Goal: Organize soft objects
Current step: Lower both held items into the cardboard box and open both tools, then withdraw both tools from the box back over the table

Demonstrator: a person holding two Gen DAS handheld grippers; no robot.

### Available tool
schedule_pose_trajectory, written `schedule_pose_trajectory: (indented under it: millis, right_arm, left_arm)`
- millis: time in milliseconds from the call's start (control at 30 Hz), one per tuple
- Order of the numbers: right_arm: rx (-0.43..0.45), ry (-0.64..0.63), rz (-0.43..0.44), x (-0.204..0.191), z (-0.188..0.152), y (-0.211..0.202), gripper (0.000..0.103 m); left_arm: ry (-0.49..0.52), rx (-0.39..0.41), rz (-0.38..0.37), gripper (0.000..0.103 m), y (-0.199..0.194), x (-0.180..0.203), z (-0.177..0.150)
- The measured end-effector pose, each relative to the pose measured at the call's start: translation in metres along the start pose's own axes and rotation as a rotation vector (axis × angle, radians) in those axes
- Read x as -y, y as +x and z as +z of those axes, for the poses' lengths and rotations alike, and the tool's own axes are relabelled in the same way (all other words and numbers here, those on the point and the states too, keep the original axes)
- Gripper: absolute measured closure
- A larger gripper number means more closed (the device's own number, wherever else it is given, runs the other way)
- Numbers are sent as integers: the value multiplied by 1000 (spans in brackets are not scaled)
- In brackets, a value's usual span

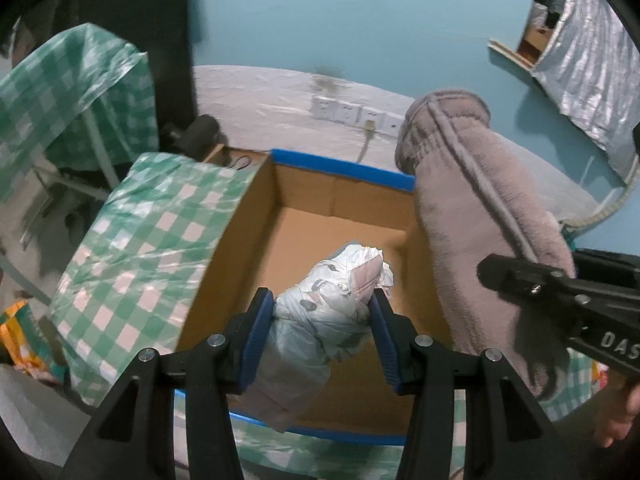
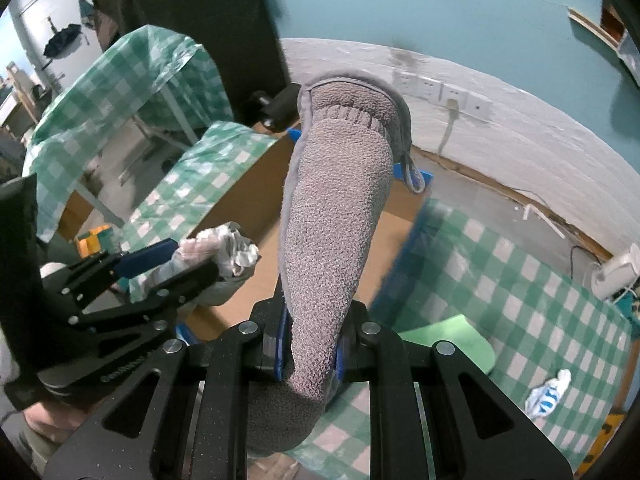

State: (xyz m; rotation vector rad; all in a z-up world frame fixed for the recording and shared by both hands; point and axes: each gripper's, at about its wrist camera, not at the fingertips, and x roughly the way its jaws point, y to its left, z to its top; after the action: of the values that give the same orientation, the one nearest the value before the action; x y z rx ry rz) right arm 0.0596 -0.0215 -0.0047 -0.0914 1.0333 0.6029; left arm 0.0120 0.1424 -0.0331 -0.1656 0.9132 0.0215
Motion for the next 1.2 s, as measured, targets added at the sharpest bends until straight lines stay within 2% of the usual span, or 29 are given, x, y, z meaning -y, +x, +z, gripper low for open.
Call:
schedule_pose_trajectory:
  millis: [300, 333, 400, 433, 467, 533, 567, 667, 867, 1200]
  right_arm:
    - [-48, 23, 46, -14, 13, 34, 85]
    - [-54, 26, 50, -15, 13, 38, 79]
    - [-60, 56, 38, -12, 12, 44, 74]
    - [-59, 63, 29, -10, 11, 46, 69]
    - [-57, 62, 20, -9, 11, 46, 65]
    - [-42, 61, -3, -7, 9, 44, 46]
    - [-35, 63, -9, -6, 8, 43, 45]
    - [-19, 65, -16, -1, 6, 36, 43]
    - [-8, 108, -32, 17, -2, 23, 39]
    - [15, 169, -60, 51, -18, -3, 38]
  left_arm:
    - [-47, -40, 63, 53, 17, -23, -5]
    - [-55, -49, 68, 51, 20, -25, -6]
    - [-68, -65, 82, 40, 23, -28, -8]
    - [-71, -68, 90, 30, 24, -29, -8]
    - [-73, -64, 105, 26, 24, -30, -8]
    - [-72, -39, 132, 23, 19, -30, -8]
    - [-70, -31, 142, 22, 17, -30, -8]
    - [-73, -22, 148, 22, 14, -31, -6]
    - [-70, -19, 109, 22, 12, -21, -3]
    - [8, 7, 79, 18, 7, 15, 0]
